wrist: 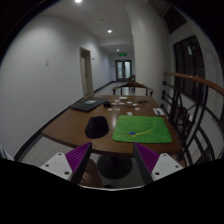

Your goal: Arrange mouse

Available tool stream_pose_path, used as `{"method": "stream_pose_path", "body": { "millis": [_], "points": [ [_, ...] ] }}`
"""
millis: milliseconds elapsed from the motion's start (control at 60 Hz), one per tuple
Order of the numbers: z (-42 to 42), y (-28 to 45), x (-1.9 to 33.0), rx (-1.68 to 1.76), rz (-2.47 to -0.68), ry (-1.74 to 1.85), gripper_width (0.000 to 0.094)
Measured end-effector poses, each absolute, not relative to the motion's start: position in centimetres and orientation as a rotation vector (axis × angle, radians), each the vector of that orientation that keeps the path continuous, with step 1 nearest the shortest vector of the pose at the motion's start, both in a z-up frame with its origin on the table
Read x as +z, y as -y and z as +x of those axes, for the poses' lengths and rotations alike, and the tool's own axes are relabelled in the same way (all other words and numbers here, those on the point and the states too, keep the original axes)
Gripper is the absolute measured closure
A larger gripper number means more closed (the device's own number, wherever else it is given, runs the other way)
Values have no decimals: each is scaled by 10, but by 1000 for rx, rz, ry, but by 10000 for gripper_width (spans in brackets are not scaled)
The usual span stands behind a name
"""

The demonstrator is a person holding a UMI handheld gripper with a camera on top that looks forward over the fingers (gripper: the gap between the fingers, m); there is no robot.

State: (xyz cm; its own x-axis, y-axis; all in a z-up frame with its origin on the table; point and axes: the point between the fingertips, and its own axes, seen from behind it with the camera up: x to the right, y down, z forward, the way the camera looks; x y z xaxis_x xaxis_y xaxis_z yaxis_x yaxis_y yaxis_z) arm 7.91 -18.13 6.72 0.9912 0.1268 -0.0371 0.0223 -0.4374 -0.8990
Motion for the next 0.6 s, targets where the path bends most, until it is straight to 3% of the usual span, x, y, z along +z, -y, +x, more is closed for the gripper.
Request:
{"method": "stream_pose_path", "body": {
  "millis": [67, 333, 467, 600],
  "points": [
    [60, 193, 73, 152, -2027, 140, 82],
    [-31, 85, 24, 267, -2076, 207, 87],
    [-42, 40, 16, 239, -2081, 164, 68],
    [-43, 0, 13, 173, -2100, 115, 142]
  ]
}}
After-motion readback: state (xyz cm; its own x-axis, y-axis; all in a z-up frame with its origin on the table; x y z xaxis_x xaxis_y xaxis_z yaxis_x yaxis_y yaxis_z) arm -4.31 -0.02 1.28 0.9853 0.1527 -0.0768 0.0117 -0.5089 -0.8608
